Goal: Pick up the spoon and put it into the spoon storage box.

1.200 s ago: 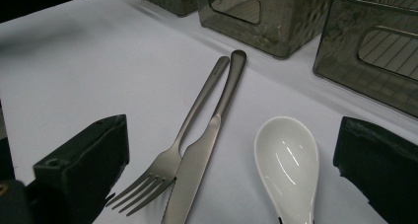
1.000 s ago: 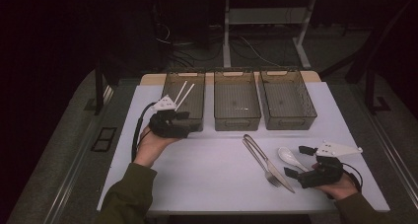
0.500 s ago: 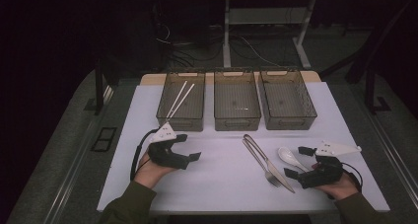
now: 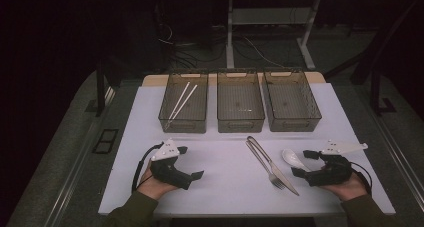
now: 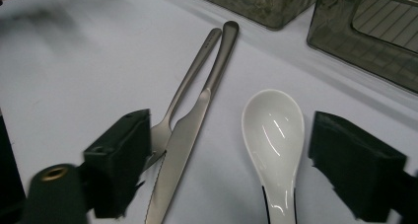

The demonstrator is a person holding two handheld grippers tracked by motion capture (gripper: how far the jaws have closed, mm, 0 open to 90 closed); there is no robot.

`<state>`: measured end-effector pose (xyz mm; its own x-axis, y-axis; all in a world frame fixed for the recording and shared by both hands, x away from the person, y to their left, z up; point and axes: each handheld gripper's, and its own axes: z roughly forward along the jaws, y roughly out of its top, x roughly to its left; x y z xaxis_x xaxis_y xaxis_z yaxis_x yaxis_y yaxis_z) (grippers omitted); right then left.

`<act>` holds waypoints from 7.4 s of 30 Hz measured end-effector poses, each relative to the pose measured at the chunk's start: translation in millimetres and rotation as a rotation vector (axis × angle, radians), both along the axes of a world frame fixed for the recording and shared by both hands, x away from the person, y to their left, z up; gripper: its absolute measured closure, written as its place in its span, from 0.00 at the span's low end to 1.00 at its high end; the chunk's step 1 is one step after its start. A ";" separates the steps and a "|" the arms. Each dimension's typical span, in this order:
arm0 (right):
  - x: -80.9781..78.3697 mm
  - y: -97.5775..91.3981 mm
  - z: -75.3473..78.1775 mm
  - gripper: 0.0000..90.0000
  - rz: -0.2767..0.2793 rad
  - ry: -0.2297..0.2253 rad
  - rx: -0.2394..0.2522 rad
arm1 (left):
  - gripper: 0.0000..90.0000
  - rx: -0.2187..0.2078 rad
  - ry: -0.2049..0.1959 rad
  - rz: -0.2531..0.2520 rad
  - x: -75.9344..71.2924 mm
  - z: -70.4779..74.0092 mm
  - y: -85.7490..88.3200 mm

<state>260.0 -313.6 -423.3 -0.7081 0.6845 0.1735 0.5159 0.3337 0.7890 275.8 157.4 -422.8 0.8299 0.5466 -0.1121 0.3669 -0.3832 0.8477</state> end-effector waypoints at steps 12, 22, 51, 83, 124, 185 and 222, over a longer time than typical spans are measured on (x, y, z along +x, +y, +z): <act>-6.8 -14.9 -3.5 0.80 0.016 0.074 -0.097 | 0.00 0.004 0.020 0.019 2.3 -2.8 1.5; -11.2 -24.2 -12.3 0.99 0.055 0.134 -0.165 | 0.00 0.008 0.020 0.004 1.8 -3.9 -1.5; 17.5 -38.4 -16.1 0.99 -0.045 0.139 -0.268 | 0.00 0.009 0.029 -0.011 1.6 -4.5 -3.9; 60.2 -18.8 -10.8 0.66 0.061 0.147 -0.140 | 0.00 0.005 0.037 -0.013 2.8 -6.1 -4.7; 43.6 -10.8 -17.7 0.79 0.208 0.129 -0.262 | 0.00 0.013 0.037 -0.015 1.7 -6.1 -5.7; 79.3 9.2 38.9 0.91 0.082 0.090 -0.037 | 0.00 0.029 0.047 -0.062 1.4 -8.6 -8.2; 163.2 94.2 76.4 0.91 0.116 0.047 -0.044 | 0.00 0.020 0.033 -0.066 0.0 -7.7 -8.0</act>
